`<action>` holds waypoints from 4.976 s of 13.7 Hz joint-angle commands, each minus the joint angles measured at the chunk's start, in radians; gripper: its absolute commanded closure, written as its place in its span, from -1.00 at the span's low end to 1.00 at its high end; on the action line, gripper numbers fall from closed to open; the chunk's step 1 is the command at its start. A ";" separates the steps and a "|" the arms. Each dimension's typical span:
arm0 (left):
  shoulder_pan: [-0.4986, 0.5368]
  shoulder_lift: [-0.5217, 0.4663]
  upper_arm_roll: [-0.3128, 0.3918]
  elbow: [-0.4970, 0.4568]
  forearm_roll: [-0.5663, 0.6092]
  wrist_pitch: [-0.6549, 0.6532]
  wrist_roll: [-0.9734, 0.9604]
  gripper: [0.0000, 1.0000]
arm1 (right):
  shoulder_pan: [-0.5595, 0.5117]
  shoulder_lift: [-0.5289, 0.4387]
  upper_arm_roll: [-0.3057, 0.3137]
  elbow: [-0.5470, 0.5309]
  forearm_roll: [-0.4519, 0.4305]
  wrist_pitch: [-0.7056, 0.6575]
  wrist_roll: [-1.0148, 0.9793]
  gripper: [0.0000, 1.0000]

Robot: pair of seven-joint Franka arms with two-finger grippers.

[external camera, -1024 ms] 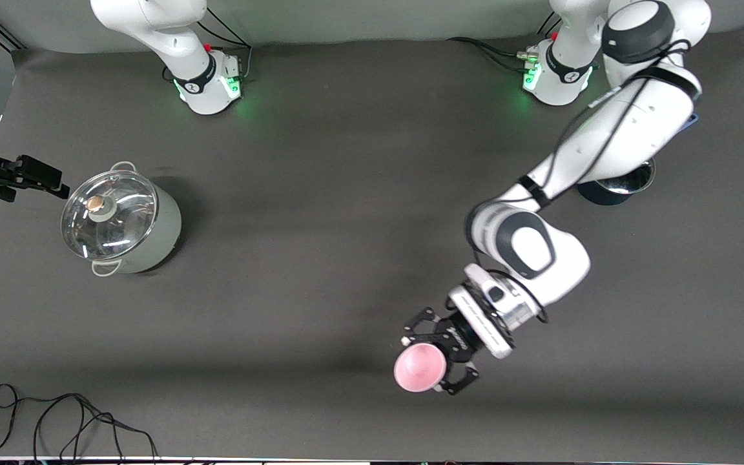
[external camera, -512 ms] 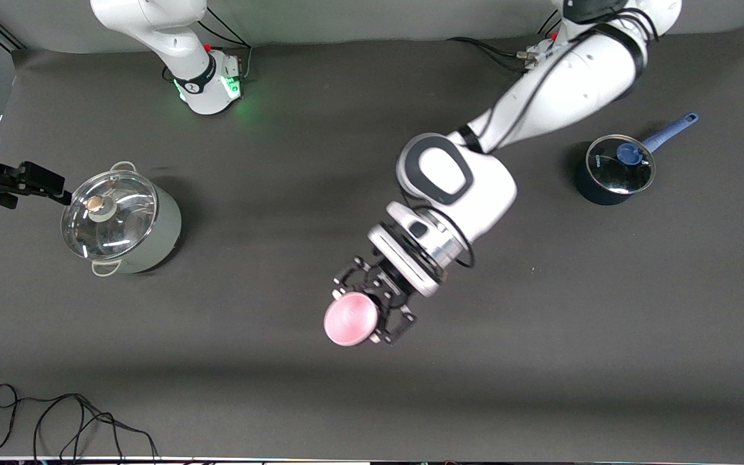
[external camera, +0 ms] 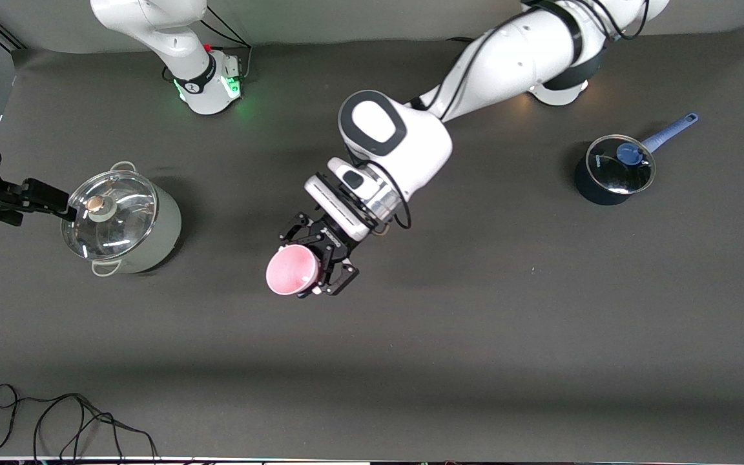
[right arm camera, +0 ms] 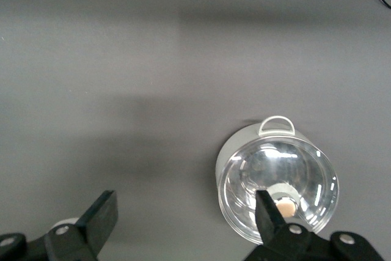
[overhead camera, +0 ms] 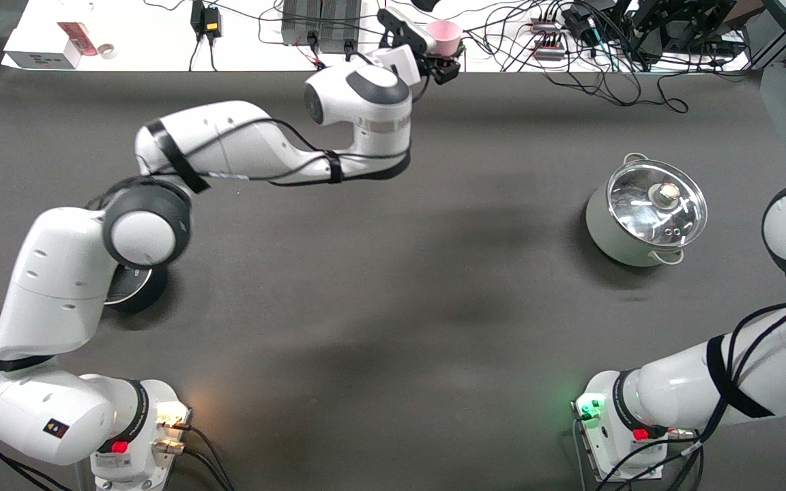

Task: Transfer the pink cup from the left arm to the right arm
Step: 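Lift the pink cup with the left gripper and carry it to mid-table, then reach the right gripper toward the pink cup held by the left gripper, then close the right gripper on the pink cup rim beside the left gripper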

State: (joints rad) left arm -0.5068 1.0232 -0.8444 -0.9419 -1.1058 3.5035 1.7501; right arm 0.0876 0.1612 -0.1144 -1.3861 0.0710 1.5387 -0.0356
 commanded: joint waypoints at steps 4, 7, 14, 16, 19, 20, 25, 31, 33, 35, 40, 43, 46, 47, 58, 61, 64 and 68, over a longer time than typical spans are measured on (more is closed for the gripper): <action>-0.237 -0.025 0.410 0.072 0.000 0.003 -0.348 1.00 | 0.095 0.202 0.004 0.294 0.030 -0.005 0.258 -0.98; -0.242 -0.026 0.410 0.072 0.000 0.003 -0.350 1.00 | 0.165 0.225 0.004 0.321 0.030 0.004 0.350 -0.98; -0.242 -0.025 0.410 0.072 0.000 0.003 -0.351 1.00 | 0.317 0.245 0.027 0.369 0.029 0.069 0.619 -0.97; -0.242 -0.026 0.410 0.072 0.000 0.003 -0.353 1.00 | 0.340 0.265 0.027 0.372 0.027 0.080 0.681 -0.97; -0.243 -0.025 0.410 0.072 0.000 0.003 -0.354 1.00 | 0.382 0.279 0.025 0.372 0.020 0.080 0.688 -0.97; -0.243 -0.025 0.410 0.072 0.000 0.003 -0.354 1.00 | 0.382 0.288 0.025 0.372 0.021 0.080 0.688 -0.97; -0.245 -0.026 0.410 0.072 0.000 0.003 -0.354 1.00 | 0.391 0.359 0.027 0.400 0.021 0.113 0.815 -0.96; -0.245 -0.026 0.410 0.072 0.000 0.003 -0.354 1.00 | 0.394 0.391 0.027 0.417 0.023 0.147 0.830 -0.94; -0.245 -0.031 0.409 0.072 -0.002 0.003 -0.354 1.00 | 0.400 0.397 0.027 0.433 0.023 0.161 0.833 -0.93; -0.245 -0.032 0.410 0.072 -0.002 0.003 -0.354 1.00 | 0.400 0.399 0.027 0.437 0.029 0.193 0.859 -0.93; -0.245 -0.032 0.409 0.071 -0.002 0.003 -0.356 1.00 | 0.402 0.400 0.029 0.426 0.032 0.198 0.896 -0.93; -0.245 -0.032 0.409 0.071 -0.002 0.003 -0.356 1.00 | 0.405 0.397 0.029 0.424 0.033 0.181 0.901 -0.93; -0.245 -0.032 0.409 0.072 -0.002 0.003 -0.356 1.00 | 0.405 0.397 0.029 0.424 0.033 0.170 0.901 -0.71; -0.245 -0.032 0.409 0.072 -0.002 0.003 -0.356 1.00 | 0.405 0.396 0.030 0.426 0.033 0.166 0.901 -0.60; -0.245 -0.032 0.410 0.072 -0.002 0.003 -0.363 1.00 | 0.405 0.390 0.047 0.427 0.032 0.164 0.944 0.63; -0.245 -0.032 0.410 0.072 -0.002 0.003 -0.363 1.00 | 0.402 0.386 0.047 0.426 0.032 0.164 0.945 1.00; -0.245 -0.032 0.410 0.072 -0.002 0.003 -0.363 1.00 | 0.402 0.386 0.047 0.429 0.032 0.158 0.959 1.00; -0.245 -0.034 0.410 0.074 -0.002 0.003 -0.363 1.00 | 0.402 0.385 0.047 0.430 0.032 0.158 0.961 1.00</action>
State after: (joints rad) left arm -0.7392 1.0056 -0.4490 -0.8628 -1.1023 3.5056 1.4083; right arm 0.4866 0.5421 -0.0674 -0.9840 0.0930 1.7073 0.8818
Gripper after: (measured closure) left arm 0.335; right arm 0.907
